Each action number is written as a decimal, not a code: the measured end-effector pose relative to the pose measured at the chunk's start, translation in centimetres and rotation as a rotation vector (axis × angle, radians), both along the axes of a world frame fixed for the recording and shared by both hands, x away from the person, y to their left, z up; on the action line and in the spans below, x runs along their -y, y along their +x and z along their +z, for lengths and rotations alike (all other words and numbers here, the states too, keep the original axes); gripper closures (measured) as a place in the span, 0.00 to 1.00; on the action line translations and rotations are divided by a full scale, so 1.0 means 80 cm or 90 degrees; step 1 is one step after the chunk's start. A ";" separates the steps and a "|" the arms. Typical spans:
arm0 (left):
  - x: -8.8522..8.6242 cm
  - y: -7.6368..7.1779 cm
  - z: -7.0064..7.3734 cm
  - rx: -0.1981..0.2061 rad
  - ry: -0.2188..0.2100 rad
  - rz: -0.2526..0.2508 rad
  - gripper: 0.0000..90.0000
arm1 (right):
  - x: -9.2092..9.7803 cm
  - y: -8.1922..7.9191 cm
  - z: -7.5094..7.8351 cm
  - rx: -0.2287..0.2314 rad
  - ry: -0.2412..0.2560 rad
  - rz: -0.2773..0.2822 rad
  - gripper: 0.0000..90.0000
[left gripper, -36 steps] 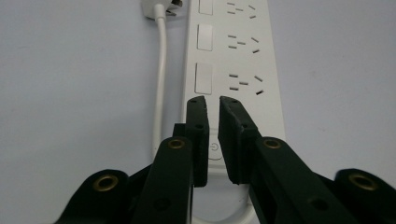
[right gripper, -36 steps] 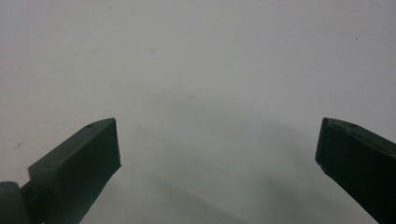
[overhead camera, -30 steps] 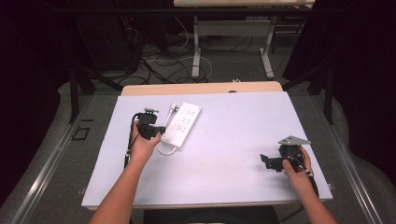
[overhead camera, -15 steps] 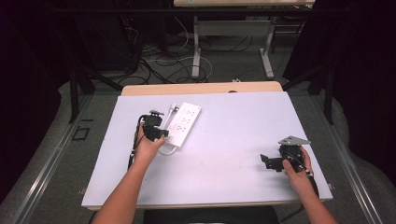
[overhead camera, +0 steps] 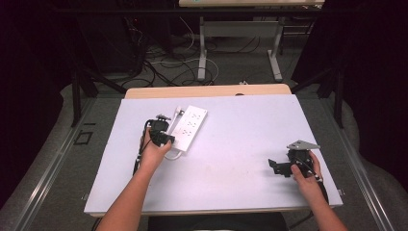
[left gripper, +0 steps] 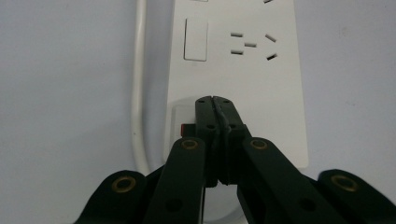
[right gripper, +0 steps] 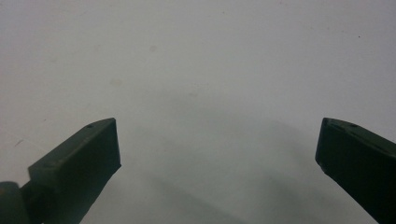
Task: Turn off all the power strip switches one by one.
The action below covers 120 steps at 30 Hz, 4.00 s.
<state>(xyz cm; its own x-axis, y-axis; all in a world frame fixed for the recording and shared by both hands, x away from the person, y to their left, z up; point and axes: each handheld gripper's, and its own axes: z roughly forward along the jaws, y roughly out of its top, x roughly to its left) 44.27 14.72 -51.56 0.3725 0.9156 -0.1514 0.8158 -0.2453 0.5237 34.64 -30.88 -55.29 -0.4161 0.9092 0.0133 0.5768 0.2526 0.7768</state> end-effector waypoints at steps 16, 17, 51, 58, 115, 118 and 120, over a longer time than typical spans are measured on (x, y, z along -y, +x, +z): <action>0.000 0.003 -0.003 -0.012 0.004 0.003 1.00 | -0.002 0.000 0.000 -0.003 -0.003 0.007 0.00; 0.000 0.003 -0.002 -0.016 0.004 0.003 1.00 | -0.002 0.000 0.000 -0.003 -0.003 0.007 0.00; 0.014 0.023 0.027 0.000 -0.006 0.016 1.00 | -0.002 0.001 -0.002 -0.004 -0.001 0.004 0.00; 0.019 0.031 0.039 0.006 0.001 0.013 1.00 | -0.002 0.001 -0.002 -0.002 -0.003 0.006 0.00; 0.035 0.083 0.010 -0.022 0.007 0.073 1.00 | -0.002 0.003 -0.005 -0.012 0.009 0.007 0.00; 0.035 0.084 0.009 -0.023 0.008 0.072 1.00 | -0.001 0.003 -0.005 -0.012 0.006 0.006 0.00; 0.035 0.085 0.007 -0.026 0.011 0.071 1.00 | -0.002 0.003 -0.005 -0.011 0.008 0.007 0.00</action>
<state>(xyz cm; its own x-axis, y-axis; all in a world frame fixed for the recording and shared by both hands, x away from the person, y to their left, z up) 51.06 11.90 -51.00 0.2619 0.9537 -0.1479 0.8588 -0.1604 0.4866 34.89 -30.75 -55.68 -0.4253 0.9045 0.0326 0.5878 0.2486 0.7698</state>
